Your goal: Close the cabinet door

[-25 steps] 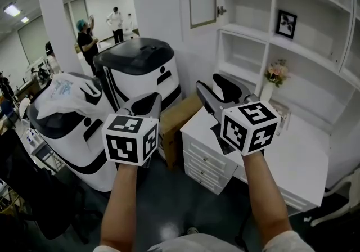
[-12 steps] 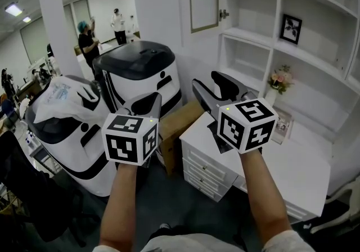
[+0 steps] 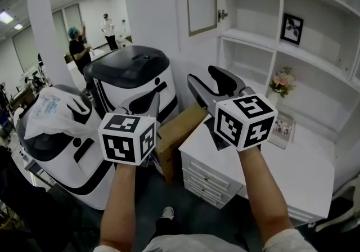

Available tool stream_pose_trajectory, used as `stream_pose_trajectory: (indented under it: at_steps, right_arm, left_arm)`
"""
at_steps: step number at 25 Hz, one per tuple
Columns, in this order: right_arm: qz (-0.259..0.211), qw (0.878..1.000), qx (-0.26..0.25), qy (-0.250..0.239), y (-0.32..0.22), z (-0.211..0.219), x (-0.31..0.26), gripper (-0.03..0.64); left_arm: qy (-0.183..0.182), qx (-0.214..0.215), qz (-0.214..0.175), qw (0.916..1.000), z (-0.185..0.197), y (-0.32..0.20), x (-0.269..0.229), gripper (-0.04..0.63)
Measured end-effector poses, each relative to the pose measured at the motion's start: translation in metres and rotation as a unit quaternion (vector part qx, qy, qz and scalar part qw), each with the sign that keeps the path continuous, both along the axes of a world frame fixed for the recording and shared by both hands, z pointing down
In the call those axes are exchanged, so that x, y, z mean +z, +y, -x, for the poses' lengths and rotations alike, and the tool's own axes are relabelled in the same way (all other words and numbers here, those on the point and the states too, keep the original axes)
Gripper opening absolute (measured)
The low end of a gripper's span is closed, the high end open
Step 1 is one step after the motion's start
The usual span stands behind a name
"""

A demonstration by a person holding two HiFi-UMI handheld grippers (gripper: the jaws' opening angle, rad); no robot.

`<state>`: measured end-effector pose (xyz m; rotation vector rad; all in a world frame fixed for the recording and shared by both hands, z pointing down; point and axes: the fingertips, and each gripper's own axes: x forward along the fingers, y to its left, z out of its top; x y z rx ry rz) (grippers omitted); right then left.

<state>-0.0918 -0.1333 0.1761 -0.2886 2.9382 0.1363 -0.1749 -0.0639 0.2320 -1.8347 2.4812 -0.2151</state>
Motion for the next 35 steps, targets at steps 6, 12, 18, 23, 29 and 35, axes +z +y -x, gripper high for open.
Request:
stream_pose_trajectory:
  at_steps: [6, 12, 18, 23, 29, 35]
  right_arm:
    - [0.005, 0.999, 0.032, -0.002, -0.030, 0.041, -0.002, 0.233]
    - [0.010, 0.997, 0.073, 0.004, -0.062, 0.082, -0.011, 0.233]
    - [0.017, 0.994, 0.109, 0.002, -0.085, 0.117, -0.021, 0.236]
    - [0.021, 0.989, 0.149, 0.003, -0.105, 0.134, -0.023, 0.239]
    - [0.024, 0.983, 0.183, 0.003, -0.121, 0.150, -0.027, 0.241]
    - [0.026, 0.976, 0.216, -0.007, -0.133, 0.160, -0.037, 0.241]
  left_arm:
    - [0.005, 0.030, 0.000, 0.9995, 0.044, -0.036, 0.001, -0.003]
    - [0.013, 0.071, -0.007, 0.9973, 0.087, -0.075, -0.011, -0.003]
    - [0.017, 0.117, -0.009, 0.9930, 0.118, -0.109, -0.018, -0.003]
    - [0.022, 0.153, -0.009, 0.9880, 0.138, -0.133, -0.019, -0.003]
    - [0.025, 0.187, -0.015, 0.9820, 0.152, -0.152, -0.023, -0.003]
    - [0.022, 0.217, -0.019, 0.9757, 0.159, -0.167, -0.027, -0.003]
